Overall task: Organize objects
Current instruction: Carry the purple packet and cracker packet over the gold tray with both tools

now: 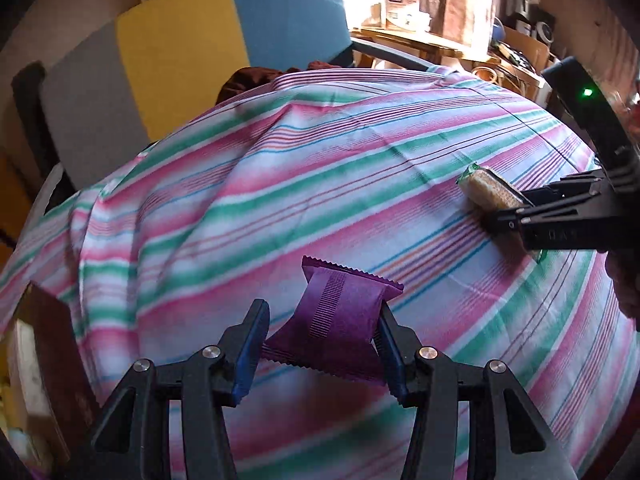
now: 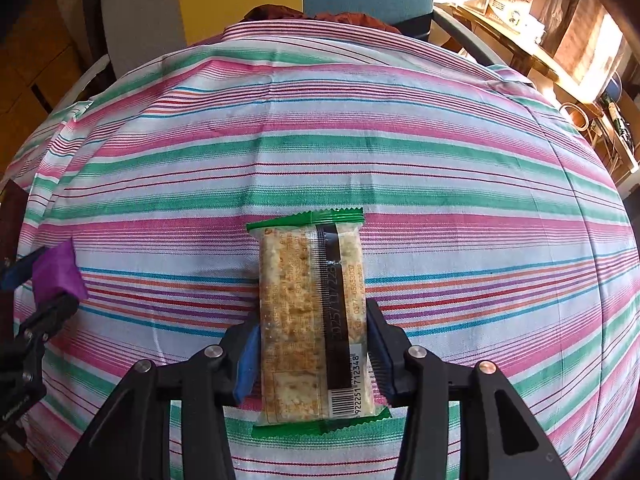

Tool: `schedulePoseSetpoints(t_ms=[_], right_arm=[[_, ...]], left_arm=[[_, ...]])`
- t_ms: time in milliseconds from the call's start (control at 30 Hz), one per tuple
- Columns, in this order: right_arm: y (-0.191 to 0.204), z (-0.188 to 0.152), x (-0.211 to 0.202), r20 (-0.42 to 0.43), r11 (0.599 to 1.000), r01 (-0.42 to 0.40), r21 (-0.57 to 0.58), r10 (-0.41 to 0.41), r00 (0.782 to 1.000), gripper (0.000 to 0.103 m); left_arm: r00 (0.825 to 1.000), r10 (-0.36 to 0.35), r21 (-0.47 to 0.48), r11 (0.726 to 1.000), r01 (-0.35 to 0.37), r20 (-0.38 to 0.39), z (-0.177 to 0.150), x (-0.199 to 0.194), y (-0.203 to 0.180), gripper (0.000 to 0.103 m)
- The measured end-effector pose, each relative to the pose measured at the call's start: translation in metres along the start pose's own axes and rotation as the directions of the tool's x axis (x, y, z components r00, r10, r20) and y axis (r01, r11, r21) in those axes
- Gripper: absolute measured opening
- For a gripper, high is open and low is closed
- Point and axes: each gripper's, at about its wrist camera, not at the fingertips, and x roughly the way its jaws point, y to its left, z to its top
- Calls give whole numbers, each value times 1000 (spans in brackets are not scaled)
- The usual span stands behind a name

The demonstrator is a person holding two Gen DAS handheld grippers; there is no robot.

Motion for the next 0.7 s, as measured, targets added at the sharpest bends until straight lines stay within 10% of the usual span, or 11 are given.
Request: schedulePoseSetpoints(t_ms=[267,700], right_arm=[[0,-9,-4,32,1000,0,0,0,999,49],[2,-10,-7,37,1000,9,-20,-8,999,48]], left_arm=[[998,52,-119,992,-46,45,-58,-20,5,52],[997,37,-139,990,-27,68,-60,-18,8,52]])
